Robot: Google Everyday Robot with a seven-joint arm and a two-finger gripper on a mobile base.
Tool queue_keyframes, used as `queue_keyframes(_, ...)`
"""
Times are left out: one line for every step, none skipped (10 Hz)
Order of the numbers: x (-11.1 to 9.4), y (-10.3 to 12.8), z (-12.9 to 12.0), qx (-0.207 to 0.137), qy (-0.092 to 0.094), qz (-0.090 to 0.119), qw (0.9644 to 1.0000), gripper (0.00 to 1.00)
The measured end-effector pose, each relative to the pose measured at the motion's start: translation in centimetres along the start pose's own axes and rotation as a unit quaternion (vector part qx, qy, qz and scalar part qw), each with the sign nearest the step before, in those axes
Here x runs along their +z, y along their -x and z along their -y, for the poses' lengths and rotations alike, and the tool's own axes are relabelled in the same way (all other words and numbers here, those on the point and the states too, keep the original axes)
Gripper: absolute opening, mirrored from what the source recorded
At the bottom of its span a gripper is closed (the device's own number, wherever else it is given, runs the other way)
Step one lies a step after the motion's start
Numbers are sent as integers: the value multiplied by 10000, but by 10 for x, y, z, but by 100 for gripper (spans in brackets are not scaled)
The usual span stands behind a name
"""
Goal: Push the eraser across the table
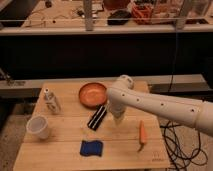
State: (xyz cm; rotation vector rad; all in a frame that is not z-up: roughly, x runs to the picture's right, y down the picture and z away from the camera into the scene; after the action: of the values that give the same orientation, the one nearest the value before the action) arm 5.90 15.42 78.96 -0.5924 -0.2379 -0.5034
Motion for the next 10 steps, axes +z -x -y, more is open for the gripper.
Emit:
queue_keyframes(2,0,1,-5,6,12,10000,25)
queue_keyframes(4,1,3,-14,7,25,10000,12)
queue_keyframes(7,1,3,-11,21,42,10000,5)
queue_keyframes(15,-1,4,-14,37,57,10000,0)
queue_keyframes(23,-3,7,-31,45,62,10000,0)
queue_keyframes(27,-3,8,-48,64,67,9999,0)
queue_keyframes(29,-3,9,-55,71,70,9999,0)
queue_keyframes(34,-4,8,-61,91,73,9999,0)
queue_keyframes(38,-3,9,-80,110,81,9999,0)
queue_keyframes(41,-3,9,-104,123,76,9998,0)
